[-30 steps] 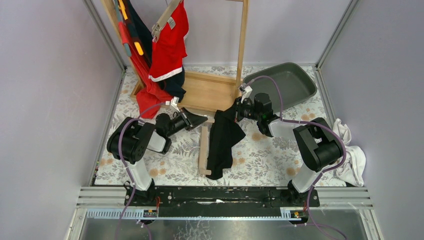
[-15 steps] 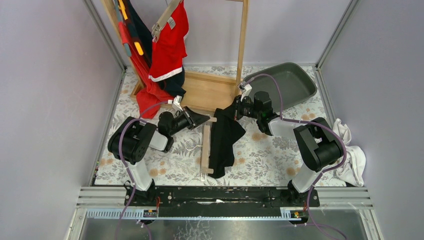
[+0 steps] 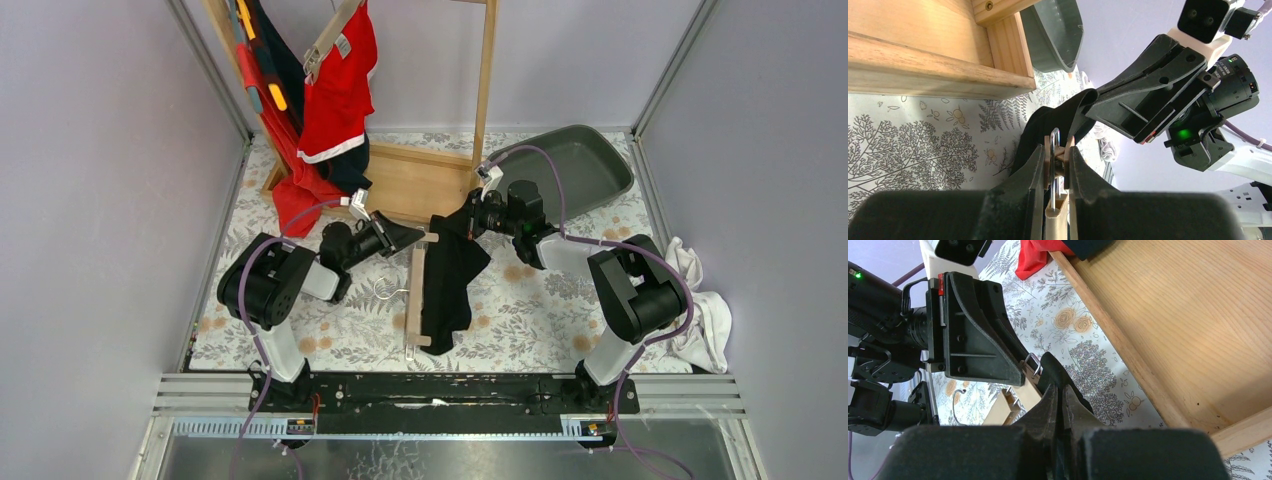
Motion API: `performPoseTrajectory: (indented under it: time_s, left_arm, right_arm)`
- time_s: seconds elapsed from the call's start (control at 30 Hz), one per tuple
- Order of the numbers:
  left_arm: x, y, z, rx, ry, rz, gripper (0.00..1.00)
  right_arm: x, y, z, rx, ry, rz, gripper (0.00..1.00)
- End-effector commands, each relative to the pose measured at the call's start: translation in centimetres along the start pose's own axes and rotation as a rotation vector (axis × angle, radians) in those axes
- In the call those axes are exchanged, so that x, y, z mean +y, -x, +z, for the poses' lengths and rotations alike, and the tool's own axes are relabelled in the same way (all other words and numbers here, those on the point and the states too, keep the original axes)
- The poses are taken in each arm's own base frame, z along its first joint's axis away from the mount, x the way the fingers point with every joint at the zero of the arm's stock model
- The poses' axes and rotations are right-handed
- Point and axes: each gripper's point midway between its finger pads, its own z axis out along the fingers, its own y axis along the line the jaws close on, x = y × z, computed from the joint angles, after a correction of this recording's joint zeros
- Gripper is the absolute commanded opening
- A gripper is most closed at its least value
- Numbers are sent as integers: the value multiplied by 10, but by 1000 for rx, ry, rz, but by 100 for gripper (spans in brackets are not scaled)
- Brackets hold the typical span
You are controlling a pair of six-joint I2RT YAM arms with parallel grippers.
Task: Clip the underwear to the hanger
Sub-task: Clamp the underwear onto the hanger.
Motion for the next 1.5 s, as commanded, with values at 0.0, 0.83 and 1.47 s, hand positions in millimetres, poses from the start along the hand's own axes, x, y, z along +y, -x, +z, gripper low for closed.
performPoseTrajectory:
  time_s: [0.0, 0.83, 1.47]
  left_arm:
    - [-22, 8, 6, -37, -73, 56, 0]
    - [-31, 14, 22, -87, -99, 76, 0]
    - [-26, 6, 24, -80, -105, 66, 13]
  right_arm:
    - [12, 29, 2, -53, 47, -53, 0]
    - [21, 35, -1, -69, 72, -45, 0]
    - [22, 38, -2, -76, 71, -44, 0]
